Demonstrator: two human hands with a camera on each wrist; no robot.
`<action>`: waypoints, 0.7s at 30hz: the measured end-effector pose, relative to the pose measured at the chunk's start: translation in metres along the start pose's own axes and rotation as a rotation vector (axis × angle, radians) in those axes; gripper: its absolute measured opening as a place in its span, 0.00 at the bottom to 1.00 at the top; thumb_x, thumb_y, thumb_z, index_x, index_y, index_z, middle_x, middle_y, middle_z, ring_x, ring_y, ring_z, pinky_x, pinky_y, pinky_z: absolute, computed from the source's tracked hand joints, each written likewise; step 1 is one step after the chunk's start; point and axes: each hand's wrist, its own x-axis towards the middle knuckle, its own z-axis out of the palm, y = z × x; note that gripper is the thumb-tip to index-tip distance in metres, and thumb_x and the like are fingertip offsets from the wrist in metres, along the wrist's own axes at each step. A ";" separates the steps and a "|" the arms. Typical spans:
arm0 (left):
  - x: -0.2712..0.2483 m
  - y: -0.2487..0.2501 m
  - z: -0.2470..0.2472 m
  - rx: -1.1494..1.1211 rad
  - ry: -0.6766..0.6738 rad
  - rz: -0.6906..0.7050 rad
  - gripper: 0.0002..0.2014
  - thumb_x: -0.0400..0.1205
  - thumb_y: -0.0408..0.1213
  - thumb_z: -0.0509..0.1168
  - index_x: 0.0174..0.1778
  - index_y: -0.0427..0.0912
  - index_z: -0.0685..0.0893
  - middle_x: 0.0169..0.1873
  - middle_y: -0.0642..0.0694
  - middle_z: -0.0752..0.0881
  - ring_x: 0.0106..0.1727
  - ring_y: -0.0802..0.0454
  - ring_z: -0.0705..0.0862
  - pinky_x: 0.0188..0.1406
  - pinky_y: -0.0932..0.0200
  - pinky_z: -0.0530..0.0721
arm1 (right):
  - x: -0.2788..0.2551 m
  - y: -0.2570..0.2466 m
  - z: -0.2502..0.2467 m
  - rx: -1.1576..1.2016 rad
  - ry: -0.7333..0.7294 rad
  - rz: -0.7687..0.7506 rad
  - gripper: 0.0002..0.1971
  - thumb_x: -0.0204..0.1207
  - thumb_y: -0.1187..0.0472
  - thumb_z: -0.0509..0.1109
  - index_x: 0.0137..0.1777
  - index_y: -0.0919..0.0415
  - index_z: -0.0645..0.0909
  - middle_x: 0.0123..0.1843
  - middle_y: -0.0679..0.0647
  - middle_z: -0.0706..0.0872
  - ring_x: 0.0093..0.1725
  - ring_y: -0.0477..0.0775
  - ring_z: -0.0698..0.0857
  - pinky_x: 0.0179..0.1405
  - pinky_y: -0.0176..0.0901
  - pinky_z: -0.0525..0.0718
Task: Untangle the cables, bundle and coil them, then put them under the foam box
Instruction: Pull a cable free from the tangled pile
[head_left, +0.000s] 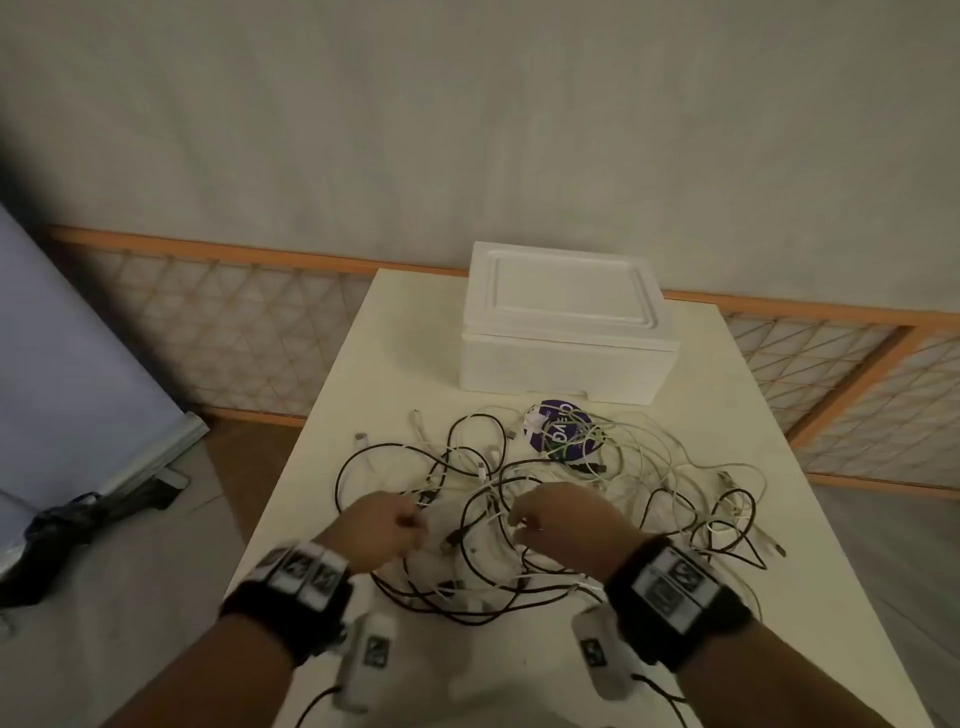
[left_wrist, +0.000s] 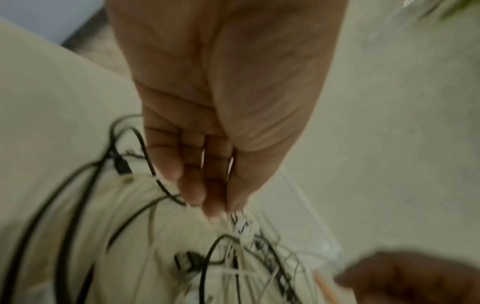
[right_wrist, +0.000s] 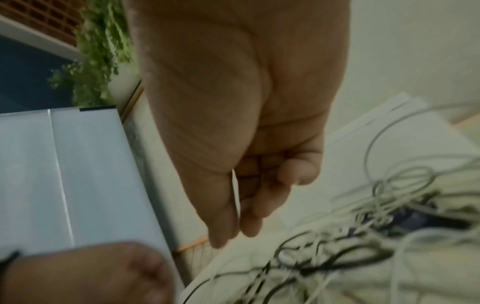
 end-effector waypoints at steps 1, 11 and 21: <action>0.016 0.001 0.008 -0.006 0.048 -0.012 0.05 0.78 0.40 0.69 0.47 0.46 0.88 0.39 0.53 0.88 0.40 0.58 0.86 0.42 0.63 0.83 | 0.009 -0.009 0.006 0.024 -0.042 -0.021 0.13 0.78 0.51 0.65 0.60 0.50 0.83 0.56 0.50 0.86 0.57 0.51 0.82 0.53 0.43 0.78; 0.067 0.026 0.046 0.104 0.111 -0.010 0.05 0.77 0.41 0.67 0.38 0.53 0.78 0.39 0.51 0.82 0.48 0.47 0.84 0.45 0.57 0.78 | 0.031 0.003 0.036 0.169 -0.134 0.018 0.16 0.80 0.51 0.63 0.59 0.58 0.84 0.57 0.56 0.86 0.58 0.56 0.83 0.56 0.45 0.78; 0.029 0.068 0.016 -0.221 -0.087 0.323 0.10 0.75 0.38 0.75 0.35 0.58 0.84 0.30 0.60 0.84 0.34 0.66 0.81 0.40 0.68 0.79 | 0.040 0.005 -0.025 1.781 0.129 0.319 0.03 0.81 0.72 0.61 0.48 0.67 0.76 0.32 0.59 0.82 0.27 0.51 0.81 0.31 0.44 0.85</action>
